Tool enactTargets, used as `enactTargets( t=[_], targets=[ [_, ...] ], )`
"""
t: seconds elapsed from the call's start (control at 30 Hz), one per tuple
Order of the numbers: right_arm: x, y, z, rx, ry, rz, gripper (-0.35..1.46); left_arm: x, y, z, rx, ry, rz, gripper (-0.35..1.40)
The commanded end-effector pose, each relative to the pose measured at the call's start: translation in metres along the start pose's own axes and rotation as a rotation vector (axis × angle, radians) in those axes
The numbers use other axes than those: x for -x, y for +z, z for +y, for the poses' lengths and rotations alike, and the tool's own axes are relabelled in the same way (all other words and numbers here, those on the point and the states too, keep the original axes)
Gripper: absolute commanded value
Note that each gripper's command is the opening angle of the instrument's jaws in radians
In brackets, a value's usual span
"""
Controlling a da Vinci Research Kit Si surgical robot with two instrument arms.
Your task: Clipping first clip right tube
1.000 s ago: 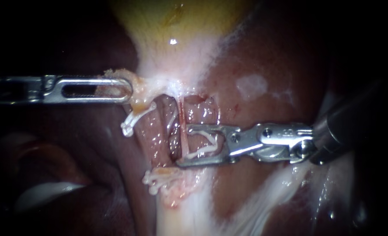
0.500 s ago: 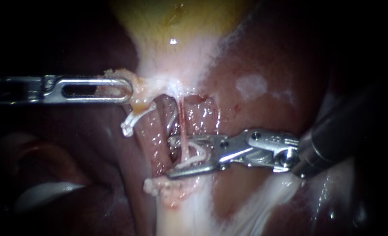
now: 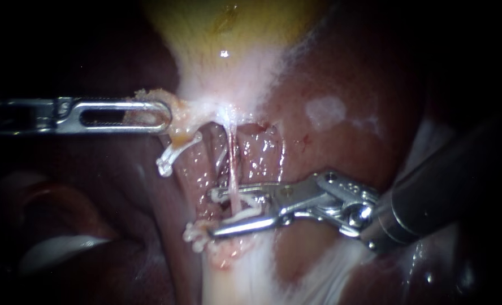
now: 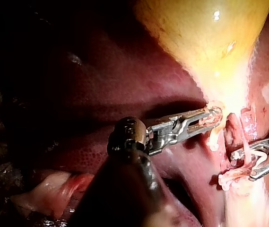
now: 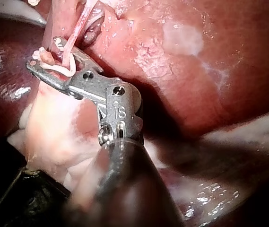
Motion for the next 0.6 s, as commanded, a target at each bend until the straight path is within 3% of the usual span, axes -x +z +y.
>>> enactTargets(
  t=[0.03,0.23,0.3,0.5,0.6],
  targets=[
    [0.0004,0.0001,0.0001,0.000,0.004,-0.002,0.34,0.0000,0.0000,0.0000,0.000,0.000,0.000,-0.35],
    [0.0006,0.0000,0.0001,-0.002,0.009,-0.003,0.26,0.0000,0.0001,0.0001,0.000,0.000,0.000,-0.35],
    [0.0006,-0.0002,0.0000,-0.005,0.009,-0.004,0.18,0.0000,0.0001,0.0001,0.001,0.000,0.000,-0.35],
    [0.0003,-0.0008,0.0000,0.001,0.035,-0.001,-0.33,0.0000,0.0001,0.0001,0.001,0.000,0.000,-0.35],
    [0.0002,-0.0011,0.0001,0.010,0.036,-0.004,-0.35,0.0001,0.0001,0.0002,0.001,0.000,-0.001,-0.35]
  ],
)
